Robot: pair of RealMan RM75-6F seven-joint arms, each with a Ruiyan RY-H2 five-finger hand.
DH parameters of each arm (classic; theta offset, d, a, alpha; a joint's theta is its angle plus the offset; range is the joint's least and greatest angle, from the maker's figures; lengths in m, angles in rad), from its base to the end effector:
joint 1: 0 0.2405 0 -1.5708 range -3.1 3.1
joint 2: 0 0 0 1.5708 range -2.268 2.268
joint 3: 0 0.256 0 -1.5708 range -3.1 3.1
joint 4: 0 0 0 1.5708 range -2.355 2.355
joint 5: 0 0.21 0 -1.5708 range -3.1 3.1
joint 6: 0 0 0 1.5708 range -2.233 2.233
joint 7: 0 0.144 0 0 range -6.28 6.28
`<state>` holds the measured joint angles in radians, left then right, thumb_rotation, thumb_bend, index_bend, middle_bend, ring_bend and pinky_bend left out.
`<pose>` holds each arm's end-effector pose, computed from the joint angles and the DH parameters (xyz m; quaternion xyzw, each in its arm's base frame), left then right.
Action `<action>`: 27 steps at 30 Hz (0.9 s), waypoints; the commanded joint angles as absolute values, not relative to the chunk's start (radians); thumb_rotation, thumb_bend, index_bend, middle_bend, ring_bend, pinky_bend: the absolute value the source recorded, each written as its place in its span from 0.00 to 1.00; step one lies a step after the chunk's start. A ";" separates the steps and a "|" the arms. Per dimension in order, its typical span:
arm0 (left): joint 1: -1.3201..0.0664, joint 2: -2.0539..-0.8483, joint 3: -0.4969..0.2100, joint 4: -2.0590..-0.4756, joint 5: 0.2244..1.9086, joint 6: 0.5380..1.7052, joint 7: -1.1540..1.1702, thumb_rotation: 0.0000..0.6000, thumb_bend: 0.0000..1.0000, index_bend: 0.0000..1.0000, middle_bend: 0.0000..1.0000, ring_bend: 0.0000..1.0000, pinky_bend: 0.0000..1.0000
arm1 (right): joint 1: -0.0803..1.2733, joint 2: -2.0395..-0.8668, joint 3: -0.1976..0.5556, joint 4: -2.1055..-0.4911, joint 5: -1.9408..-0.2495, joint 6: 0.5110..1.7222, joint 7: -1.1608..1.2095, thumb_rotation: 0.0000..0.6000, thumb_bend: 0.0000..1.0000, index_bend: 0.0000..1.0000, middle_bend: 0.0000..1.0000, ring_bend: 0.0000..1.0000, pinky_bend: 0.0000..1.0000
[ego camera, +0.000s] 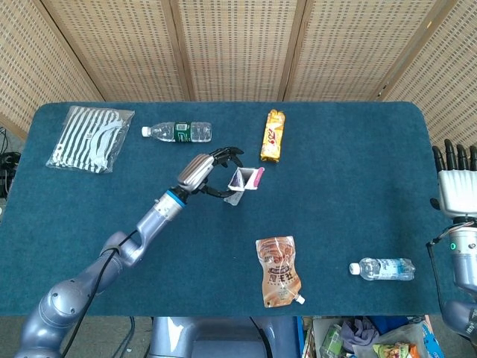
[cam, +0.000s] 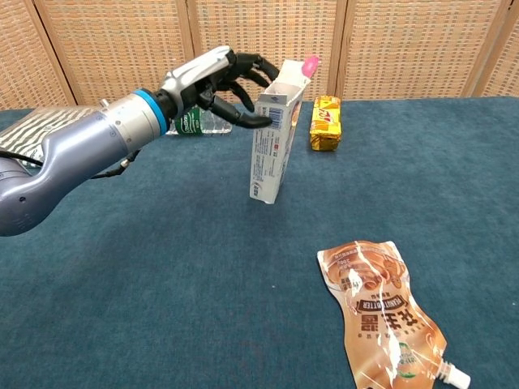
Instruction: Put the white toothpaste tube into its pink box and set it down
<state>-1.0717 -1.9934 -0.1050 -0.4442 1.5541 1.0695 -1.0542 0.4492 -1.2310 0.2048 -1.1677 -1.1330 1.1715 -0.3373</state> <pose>-0.0806 0.4361 -0.0633 -0.6564 -0.4530 -0.5800 0.1661 -0.3373 -0.3435 0.1954 0.6099 -0.2390 0.2246 0.7215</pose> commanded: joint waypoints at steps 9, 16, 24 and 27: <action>-1.047 -2.008 -0.043 -0.376 1.592 1.042 -1.028 1.00 0.23 0.12 0.02 0.02 0.10 | 0.453 -1.249 0.209 -1.142 -1.134 1.155 -0.330 1.00 0.00 0.00 0.00 0.03 0.00; -1.064 -1.992 -0.032 -0.379 1.607 1.064 -0.989 1.00 0.22 0.00 0.00 0.00 0.03 | 0.453 -1.251 0.214 -1.143 -1.135 1.152 -0.329 1.00 0.00 0.00 0.00 0.03 0.00; -1.102 -1.948 -0.070 -0.460 1.592 1.107 -0.958 1.00 0.22 0.00 0.00 0.00 0.02 | 0.452 -1.242 0.217 -1.164 -1.141 1.163 -0.342 1.00 0.00 0.00 0.00 0.03 0.00; -1.097 -1.915 -0.071 -0.481 1.591 1.119 -0.938 1.00 0.22 0.00 0.00 0.00 0.00 | 0.449 -1.237 0.218 -1.177 -1.149 1.172 -0.340 1.00 0.00 0.00 0.00 0.03 0.00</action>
<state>-1.0985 -1.9352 -0.0683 -0.4674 1.5932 1.1099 -0.9519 0.4507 -1.2397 0.2178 -1.1709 -1.1439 1.1670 -0.3418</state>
